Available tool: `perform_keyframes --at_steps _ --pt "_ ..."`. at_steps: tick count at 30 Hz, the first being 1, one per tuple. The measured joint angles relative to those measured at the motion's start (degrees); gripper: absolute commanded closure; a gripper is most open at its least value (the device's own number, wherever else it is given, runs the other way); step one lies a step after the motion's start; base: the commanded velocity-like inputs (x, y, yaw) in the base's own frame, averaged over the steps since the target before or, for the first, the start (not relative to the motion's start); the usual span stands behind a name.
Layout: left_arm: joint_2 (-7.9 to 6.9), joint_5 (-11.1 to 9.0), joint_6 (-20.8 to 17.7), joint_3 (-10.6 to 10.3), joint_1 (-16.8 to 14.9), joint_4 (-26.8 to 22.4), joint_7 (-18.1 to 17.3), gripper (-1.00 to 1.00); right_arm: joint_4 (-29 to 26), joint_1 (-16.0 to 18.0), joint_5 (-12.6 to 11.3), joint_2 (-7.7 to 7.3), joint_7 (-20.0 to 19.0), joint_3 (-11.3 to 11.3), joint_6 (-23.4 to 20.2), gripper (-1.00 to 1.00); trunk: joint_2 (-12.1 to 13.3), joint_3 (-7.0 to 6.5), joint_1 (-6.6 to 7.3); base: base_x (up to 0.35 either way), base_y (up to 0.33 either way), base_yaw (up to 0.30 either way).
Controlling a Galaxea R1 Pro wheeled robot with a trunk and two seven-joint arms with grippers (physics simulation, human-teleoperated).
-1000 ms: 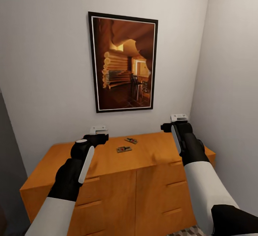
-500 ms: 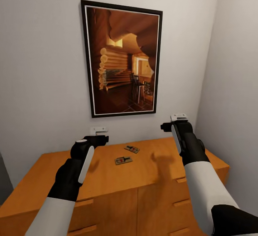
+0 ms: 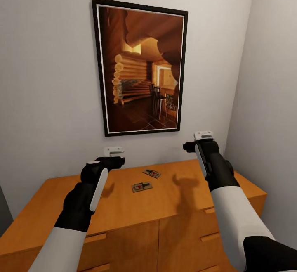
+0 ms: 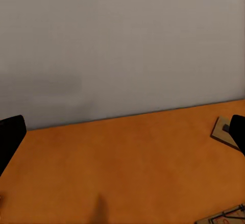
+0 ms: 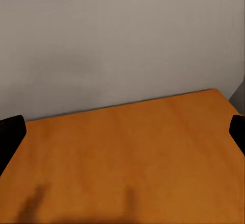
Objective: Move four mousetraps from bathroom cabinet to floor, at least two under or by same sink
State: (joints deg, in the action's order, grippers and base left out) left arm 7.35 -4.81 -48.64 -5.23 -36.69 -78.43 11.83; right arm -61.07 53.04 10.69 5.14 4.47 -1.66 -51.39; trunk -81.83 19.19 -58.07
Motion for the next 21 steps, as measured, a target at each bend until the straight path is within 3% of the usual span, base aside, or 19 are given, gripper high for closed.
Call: perform_keyframes --at_steps 7,21 --pt "0.03 0.07 -0.01 -0.01 0.02 0.00 0.00 -1.00 -0.05 0.00 0.59 0.03 -0.26 1.95 -0.07 -1.00 0.00 0.00 0.00 0.001 0.000 0.000" --pt "-0.05 0.10 -0.02 0.00 0.00 0.00 0.00 -1.00 0.04 0.00 0.20 0.04 -0.41 2.22 -0.36 -1.00 0.00 0.00 0.01 0.113 0.000 0.000"
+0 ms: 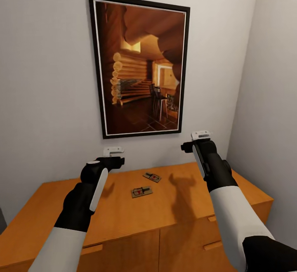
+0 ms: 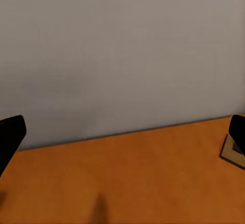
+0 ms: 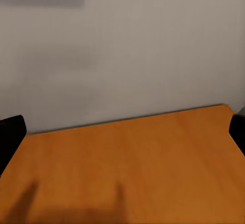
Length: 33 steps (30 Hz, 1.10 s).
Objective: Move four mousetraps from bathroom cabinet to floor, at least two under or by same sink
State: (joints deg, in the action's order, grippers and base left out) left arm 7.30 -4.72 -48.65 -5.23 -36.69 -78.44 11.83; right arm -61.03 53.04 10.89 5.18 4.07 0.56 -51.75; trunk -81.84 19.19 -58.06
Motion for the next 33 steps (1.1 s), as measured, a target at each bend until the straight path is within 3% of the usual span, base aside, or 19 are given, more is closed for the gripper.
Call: perform_keyframes --at_steps 12,17,19,25,33 --pt "0.00 -0.04 -0.06 -0.02 0.01 0.00 0.00 -1.00 0.38 0.00 -0.28 -0.16 -0.56 0.24 -0.38 -1.00 0.01 0.00 -0.01 0.016 0.000 0.000" --pt "0.00 -0.16 -0.78 -0.07 0.04 0.04 -0.02 -1.00 4.31 0.00 -0.34 -0.45 -3.00 0.38 -5.87 -1.00 0.01 0.00 -0.01 0.001 0.000 0.000" --pt "-0.06 -0.24 -2.92 -0.08 0.01 0.21 -0.08 -1.00 5.71 0.00 -0.64 -0.61 -6.29 1.87 -7.98 -1.00 0.01 0.00 -0.01 0.000 0.000 0.000" --pt "-0.23 -0.17 -8.40 -0.05 0.00 0.40 -0.16 -1.00 6.51 0.00 -0.63 -0.91 -14.10 8.07 -8.04 -1.00 0.01 0.00 -0.01 0.000 0.000 0.000" --pt "-1.69 -0.04 -9.70 -0.05 0.00 0.36 -0.23 -1.00 6.65 0.05 -0.44 -1.00 -17.07 10.09 -8.05 -1.00 0.00 0.00 -0.01 0.000 0.000 0.000"
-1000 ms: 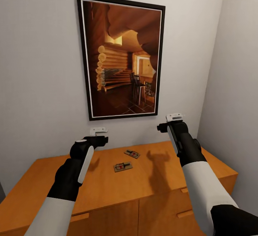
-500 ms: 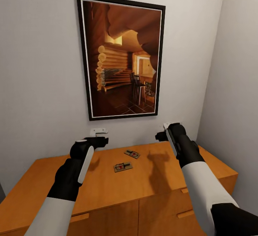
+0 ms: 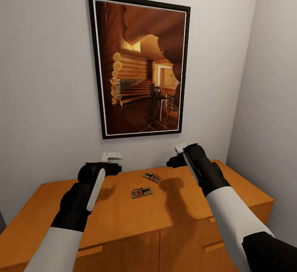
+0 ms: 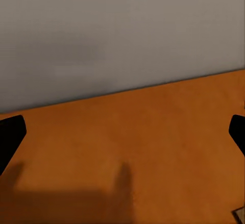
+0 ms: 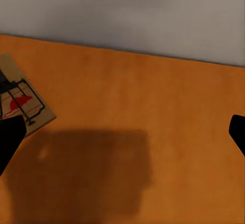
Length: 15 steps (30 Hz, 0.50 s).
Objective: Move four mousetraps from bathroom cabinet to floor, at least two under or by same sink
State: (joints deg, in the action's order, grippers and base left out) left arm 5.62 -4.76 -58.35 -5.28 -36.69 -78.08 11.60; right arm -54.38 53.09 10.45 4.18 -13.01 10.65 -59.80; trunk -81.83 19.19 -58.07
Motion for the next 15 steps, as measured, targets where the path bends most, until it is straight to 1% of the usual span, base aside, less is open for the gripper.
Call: perform_keyframes --at_steps 6,11,15 --pt "-0.61 -0.06 0.12 0.04 0.00 -0.01 -0.19 -1.00 0.02 0.02 -0.06 -0.04 -0.42 0.24 0.00 -1.00 0.00 0.00 0.00 0.000 0.000 0.000" --pt "-0.73 -0.08 0.23 0.04 0.00 -0.01 -0.29 -1.00 0.02 0.01 -0.28 -0.05 -0.95 0.29 0.00 -1.00 0.00 0.00 0.00 0.000 0.000 0.000" --pt "-0.76 -0.10 0.38 0.05 0.00 -0.01 -0.32 -1.00 0.02 0.02 -0.37 -0.17 -2.75 0.31 -0.01 -1.00 0.00 0.00 0.00 0.000 0.000 0.000"
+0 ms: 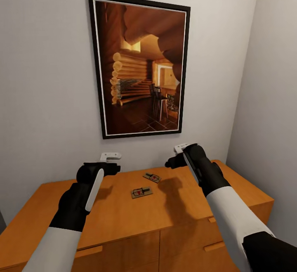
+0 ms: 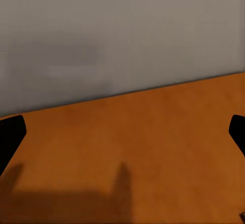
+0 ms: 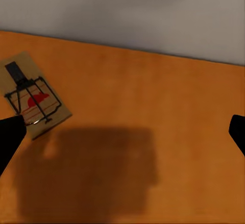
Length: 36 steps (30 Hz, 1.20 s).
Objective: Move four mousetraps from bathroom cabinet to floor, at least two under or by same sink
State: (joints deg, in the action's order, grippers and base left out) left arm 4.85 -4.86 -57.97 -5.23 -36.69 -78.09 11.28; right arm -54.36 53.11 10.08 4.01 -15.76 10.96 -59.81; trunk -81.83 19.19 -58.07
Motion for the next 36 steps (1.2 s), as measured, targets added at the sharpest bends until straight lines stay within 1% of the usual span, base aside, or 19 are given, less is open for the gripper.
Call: perform_keyframes --at_steps 6,10,23,32,36 --pt "-0.01 -0.05 0.06 0.00 0.03 -0.03 -0.02 -1.00 -0.07 0.01 0.36 -0.83 -3.47 0.01 -0.01 -1.00 0.00 0.00 0.00 0.000 0.000 0.000" --pt "-0.02 -0.06 0.08 -0.01 0.03 -0.01 -0.03 -1.00 -0.47 0.00 0.49 -1.31 -4.33 0.01 -0.01 -1.00 0.00 0.00 0.00 0.000 -0.024 0.000" --pt "-0.02 -0.06 0.09 0.00 0.01 0.00 -0.03 -1.00 -2.08 0.00 0.52 -1.28 -4.75 0.10 -0.02 -1.00 0.00 0.00 0.00 0.000 -0.199 0.000" --pt "-0.02 -0.07 0.08 0.00 0.00 -0.09 -0.02 -1.00 -2.19 -0.02 0.69 -0.78 -4.38 0.14 -0.01 -1.00 0.00 0.00 0.00 0.000 -0.040 0.005" --pt "-0.03 -0.08 0.07 0.01 0.03 -0.17 0.00 -1.00 -2.17 -0.04 0.73 -0.70 -4.33 0.12 0.01 -1.00 0.00 -0.03 0.00 0.000 -0.006 0.137"
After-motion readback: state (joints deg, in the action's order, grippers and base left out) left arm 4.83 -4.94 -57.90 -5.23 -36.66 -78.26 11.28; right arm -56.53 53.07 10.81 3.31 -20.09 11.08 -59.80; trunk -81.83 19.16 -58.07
